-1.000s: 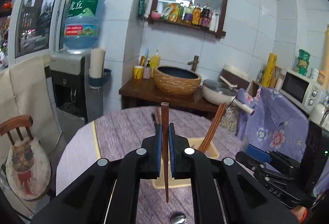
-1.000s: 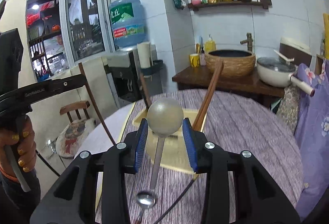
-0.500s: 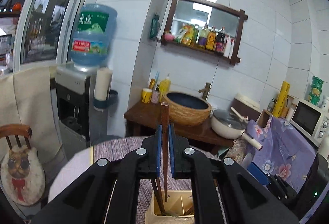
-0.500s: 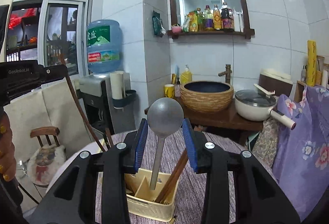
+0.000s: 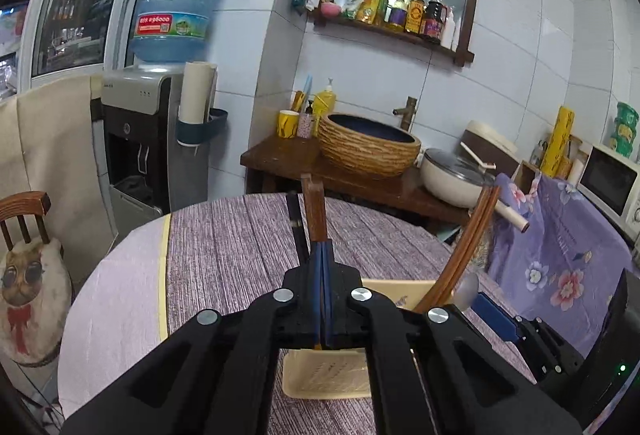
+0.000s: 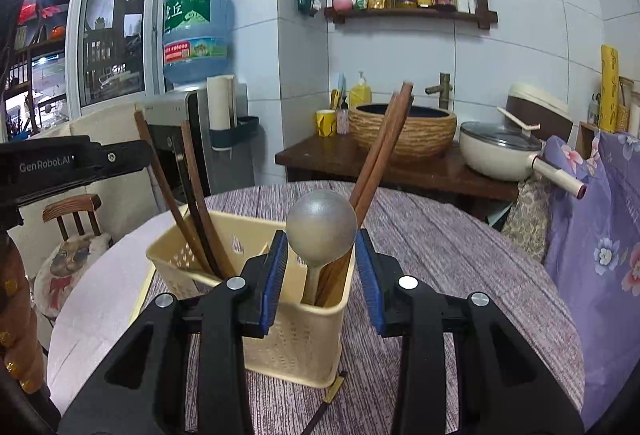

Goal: Organize utensils
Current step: 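Drop the plastic spoon and chopstick into the holder by opening both tools, then move both open tools down to the metal spoon and black-handled chopstick, then close the left tool on the metal spoon while the right tool grips the black chopstick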

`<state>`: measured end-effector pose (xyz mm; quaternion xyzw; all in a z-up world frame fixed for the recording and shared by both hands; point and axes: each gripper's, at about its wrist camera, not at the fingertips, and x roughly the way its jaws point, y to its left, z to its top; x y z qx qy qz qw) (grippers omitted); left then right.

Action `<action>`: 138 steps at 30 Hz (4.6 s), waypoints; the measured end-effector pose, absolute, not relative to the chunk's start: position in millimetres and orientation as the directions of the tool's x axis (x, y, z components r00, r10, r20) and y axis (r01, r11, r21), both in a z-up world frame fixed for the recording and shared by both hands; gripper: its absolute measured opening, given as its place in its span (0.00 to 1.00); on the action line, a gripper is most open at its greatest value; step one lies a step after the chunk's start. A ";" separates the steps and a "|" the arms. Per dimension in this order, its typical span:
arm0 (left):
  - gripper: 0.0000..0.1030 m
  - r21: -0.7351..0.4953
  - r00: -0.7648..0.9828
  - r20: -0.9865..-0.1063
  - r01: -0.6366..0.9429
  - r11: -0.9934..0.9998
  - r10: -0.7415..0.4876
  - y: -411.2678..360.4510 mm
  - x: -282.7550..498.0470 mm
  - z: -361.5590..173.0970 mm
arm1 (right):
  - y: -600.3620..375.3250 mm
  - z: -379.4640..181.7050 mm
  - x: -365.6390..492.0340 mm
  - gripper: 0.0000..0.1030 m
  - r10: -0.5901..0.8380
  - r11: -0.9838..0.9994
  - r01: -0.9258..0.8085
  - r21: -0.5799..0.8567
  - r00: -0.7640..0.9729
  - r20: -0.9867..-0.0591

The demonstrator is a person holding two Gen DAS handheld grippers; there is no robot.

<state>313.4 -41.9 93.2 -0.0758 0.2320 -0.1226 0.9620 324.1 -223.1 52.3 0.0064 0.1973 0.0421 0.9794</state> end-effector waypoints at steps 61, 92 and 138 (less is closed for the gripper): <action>0.55 0.012 0.617 -0.783 0.144 0.990 -0.080 -96.3 233.2 -73.3 | -278.8 -37.5 217.3 0.70 0.016 0.991 0.069 0.115 0.789 -0.614; 0.45 0.024 0.611 -0.789 0.148 0.989 -0.073 -46.8 250.3 -72.3 | -223.4 -68.7 291.8 0.61 0.080 0.990 0.042 0.138 0.633 -0.770; 0.45 0.007 0.615 -0.782 0.175 0.984 -0.104 -52.1 246.5 -71.3 | -249.2 -77.6 309.7 0.08 0.136 0.972 0.067 0.227 0.628 -0.766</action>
